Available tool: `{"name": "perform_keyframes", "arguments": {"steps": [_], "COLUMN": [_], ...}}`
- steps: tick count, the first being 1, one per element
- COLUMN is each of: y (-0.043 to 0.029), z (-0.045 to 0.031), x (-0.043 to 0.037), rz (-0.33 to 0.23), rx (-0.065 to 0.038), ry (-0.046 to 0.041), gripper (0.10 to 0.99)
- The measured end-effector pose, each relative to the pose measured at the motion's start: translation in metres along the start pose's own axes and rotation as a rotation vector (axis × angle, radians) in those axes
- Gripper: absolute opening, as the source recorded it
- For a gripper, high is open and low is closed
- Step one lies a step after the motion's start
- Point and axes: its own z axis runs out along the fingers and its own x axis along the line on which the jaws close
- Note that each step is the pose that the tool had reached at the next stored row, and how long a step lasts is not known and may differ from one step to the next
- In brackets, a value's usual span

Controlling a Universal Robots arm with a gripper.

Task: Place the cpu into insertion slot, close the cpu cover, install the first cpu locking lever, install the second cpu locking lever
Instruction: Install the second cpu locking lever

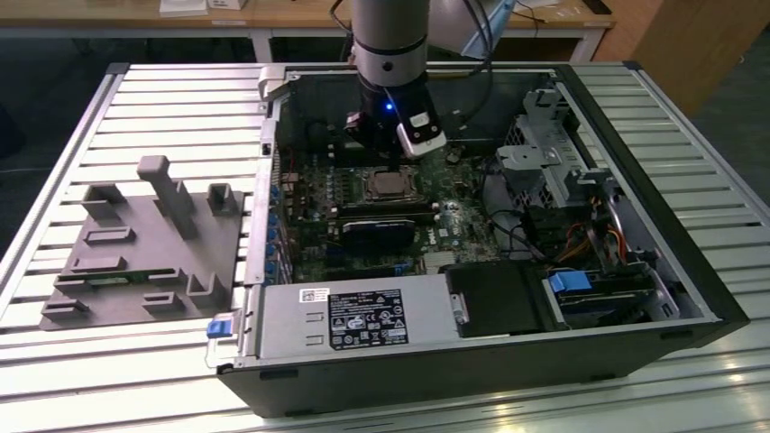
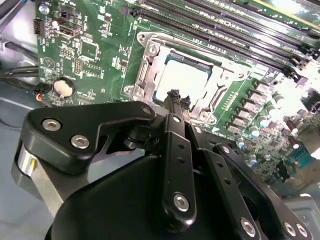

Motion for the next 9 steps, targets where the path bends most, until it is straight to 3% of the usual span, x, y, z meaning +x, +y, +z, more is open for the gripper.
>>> {"name": "perform_keyframes", "arguments": {"steps": [1,4,6,9], "y": [0.0006,0.0031,0.0044,0.0055], "z": [-0.0018,-0.0042,-0.004,-0.004], "x": [-0.0001,0.0002,0.0005,0.0006], "rz": [0.0,-0.006,-0.009,-0.01], "rx": [0.004,0.052,0.077,0.082], "ry": [-0.0008,-0.0109,-0.0152,-0.0162], "gripper": [0.102,0.102,0.102,0.102]}}
